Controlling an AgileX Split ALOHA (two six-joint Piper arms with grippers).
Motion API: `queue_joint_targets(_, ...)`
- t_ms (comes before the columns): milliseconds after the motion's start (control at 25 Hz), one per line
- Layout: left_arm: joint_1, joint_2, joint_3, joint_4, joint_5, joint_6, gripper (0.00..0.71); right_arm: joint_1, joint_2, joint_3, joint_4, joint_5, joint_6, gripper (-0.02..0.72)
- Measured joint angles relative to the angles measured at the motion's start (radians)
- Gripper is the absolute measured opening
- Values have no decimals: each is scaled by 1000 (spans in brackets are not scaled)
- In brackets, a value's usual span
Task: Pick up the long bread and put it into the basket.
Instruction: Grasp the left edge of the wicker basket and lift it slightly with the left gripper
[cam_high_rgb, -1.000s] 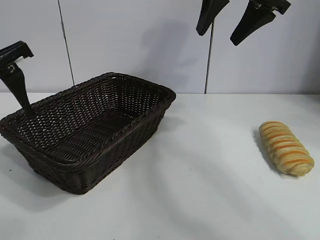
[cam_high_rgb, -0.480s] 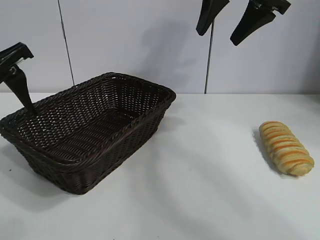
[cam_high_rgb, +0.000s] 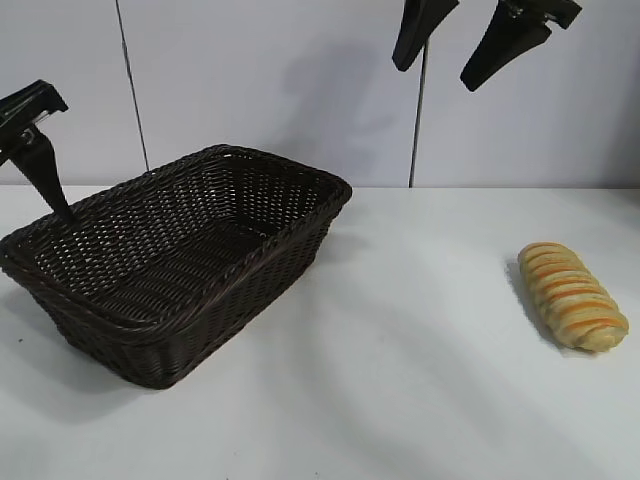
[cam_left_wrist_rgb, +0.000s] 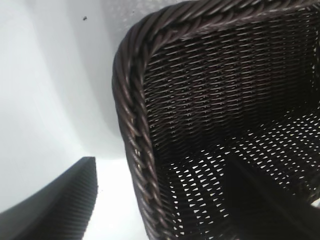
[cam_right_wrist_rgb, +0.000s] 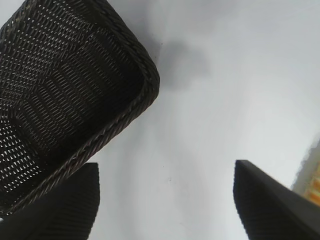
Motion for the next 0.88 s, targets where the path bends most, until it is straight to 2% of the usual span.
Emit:
queue_joint_targets(320,0,124,0,-59,-70,15,514,0,0,0,0,0,0,539)
queue_joint_targets(560,0,210,0,-188,-106,152,513,0,0,0,0,-1,0,539)
queue_joint_targets(680,0,224,0,-214,-109,192,513,0,0,0,0,-1,0,539)
queue_joint_targets(800,0,224,0,-218,-115,202,484,0,0,0,0,-1,0,539)
queue_joint_targets(880,0,224,0,-218,-116,203,432,0,0,0,0,-1,0,539)
